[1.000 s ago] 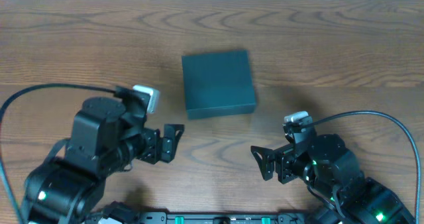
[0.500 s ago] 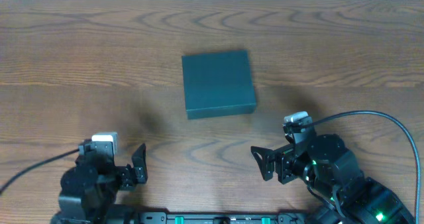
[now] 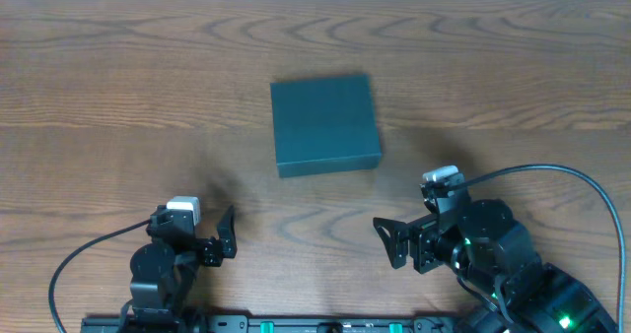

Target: Pack container

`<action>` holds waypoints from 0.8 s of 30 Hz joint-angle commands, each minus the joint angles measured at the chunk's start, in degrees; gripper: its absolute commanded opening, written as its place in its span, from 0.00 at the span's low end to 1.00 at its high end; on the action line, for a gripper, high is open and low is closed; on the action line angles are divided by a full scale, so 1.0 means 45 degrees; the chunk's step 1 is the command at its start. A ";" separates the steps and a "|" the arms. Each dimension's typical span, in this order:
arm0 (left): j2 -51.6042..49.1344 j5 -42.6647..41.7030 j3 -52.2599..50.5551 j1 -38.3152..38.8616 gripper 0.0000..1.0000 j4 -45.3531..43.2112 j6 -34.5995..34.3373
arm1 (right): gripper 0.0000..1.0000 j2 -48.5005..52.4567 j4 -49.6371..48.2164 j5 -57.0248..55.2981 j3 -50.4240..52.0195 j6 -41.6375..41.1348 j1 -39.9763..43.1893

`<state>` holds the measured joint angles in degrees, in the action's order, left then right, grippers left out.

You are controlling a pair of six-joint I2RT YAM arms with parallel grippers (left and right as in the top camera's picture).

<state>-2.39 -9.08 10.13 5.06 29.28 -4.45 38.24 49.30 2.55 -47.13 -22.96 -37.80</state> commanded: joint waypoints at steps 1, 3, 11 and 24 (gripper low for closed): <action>0.0500 -0.0282 -0.0525 -0.0039 0.95 -0.0316 0.0034 | 0.99 -0.0019 0.0010 -0.0180 -0.0058 0.0165 -0.0083; 0.0491 -0.0282 -0.0520 -0.0039 0.95 -0.0369 0.0039 | 0.99 -0.0019 0.0010 -0.0180 -0.0058 0.0165 -0.0083; 0.0476 -0.0185 -0.0525 -0.0039 0.95 -0.0364 0.0049 | 0.99 -0.0019 0.0010 -0.0180 -0.0058 0.0165 -0.0083; 0.0476 -0.0185 -0.0525 -0.0039 0.95 -0.0364 0.0044 | 0.99 -0.0019 0.0010 -0.0185 -0.0058 0.0175 -0.0083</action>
<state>-0.73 -9.47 8.80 5.06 27.97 -4.45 38.24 49.30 2.55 -47.13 -22.96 -37.80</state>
